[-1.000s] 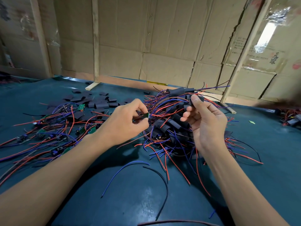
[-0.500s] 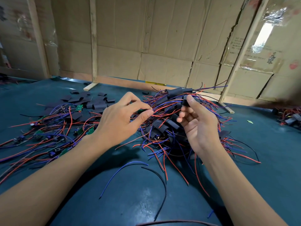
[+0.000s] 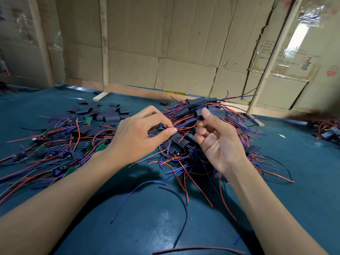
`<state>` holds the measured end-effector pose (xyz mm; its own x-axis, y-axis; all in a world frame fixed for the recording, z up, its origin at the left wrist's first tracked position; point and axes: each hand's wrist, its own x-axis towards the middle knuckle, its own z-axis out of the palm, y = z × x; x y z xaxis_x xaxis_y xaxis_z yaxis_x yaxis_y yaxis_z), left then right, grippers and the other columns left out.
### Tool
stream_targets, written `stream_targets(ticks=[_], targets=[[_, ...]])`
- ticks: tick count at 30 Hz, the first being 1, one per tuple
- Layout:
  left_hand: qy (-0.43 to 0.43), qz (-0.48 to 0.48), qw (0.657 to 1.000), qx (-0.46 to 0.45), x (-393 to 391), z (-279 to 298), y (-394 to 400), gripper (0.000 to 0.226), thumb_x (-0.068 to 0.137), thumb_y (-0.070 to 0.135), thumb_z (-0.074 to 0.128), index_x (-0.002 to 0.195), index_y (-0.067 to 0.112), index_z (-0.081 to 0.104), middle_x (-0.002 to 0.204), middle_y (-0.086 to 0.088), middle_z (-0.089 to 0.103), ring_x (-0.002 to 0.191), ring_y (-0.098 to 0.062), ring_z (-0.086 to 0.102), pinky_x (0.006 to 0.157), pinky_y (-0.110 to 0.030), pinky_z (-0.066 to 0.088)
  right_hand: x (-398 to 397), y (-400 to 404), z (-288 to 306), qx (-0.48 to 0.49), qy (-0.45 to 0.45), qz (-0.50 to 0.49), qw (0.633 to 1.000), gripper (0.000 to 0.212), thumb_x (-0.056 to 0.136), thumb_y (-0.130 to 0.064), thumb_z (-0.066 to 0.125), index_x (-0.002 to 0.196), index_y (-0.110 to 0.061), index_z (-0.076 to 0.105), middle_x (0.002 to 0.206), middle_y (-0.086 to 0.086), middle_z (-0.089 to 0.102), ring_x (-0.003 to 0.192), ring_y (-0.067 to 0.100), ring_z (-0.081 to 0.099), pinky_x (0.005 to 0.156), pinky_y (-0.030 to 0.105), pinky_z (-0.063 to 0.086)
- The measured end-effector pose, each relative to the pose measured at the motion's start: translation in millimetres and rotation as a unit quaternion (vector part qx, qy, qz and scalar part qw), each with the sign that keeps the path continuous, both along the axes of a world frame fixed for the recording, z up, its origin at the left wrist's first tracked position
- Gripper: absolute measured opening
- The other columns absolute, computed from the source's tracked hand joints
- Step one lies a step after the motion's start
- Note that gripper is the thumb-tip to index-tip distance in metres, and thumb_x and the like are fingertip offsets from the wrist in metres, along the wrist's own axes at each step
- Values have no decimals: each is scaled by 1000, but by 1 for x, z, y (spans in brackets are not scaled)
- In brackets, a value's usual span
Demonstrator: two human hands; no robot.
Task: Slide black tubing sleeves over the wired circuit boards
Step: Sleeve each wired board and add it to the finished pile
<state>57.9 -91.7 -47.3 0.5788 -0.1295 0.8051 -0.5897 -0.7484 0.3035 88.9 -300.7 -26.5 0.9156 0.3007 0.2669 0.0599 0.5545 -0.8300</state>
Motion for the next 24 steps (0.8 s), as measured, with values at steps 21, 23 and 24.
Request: stream_targets(ticks=[21,23,24], targets=[[-85,-89,985,-122,-7,3,-24,21,87,11,76,107,6,75,104,-6,67,95,-16,68,87,-26,55,-16,26,-5,-40,79,19,996,17,77,-27,78,66,-14,78,65,2,64,51,8,59,48,21,51],[-93,-83,986,-110,-7,5,-25,21,88,8,75,109,6,75,105,-8,66,99,-18,68,90,-29,54,-16,24,-4,-27,88,21,996,16,78,-26,78,66,-15,78,67,3,65,52,8,60,50,21,52],[-98,-76,987,-101,-7,5,-25,21,88,7,75,109,7,75,105,-7,67,99,-17,67,90,-29,53,-16,23,-4,-18,94,23,995,16,78,-26,78,65,-16,77,67,3,65,52,7,61,51,21,53]])
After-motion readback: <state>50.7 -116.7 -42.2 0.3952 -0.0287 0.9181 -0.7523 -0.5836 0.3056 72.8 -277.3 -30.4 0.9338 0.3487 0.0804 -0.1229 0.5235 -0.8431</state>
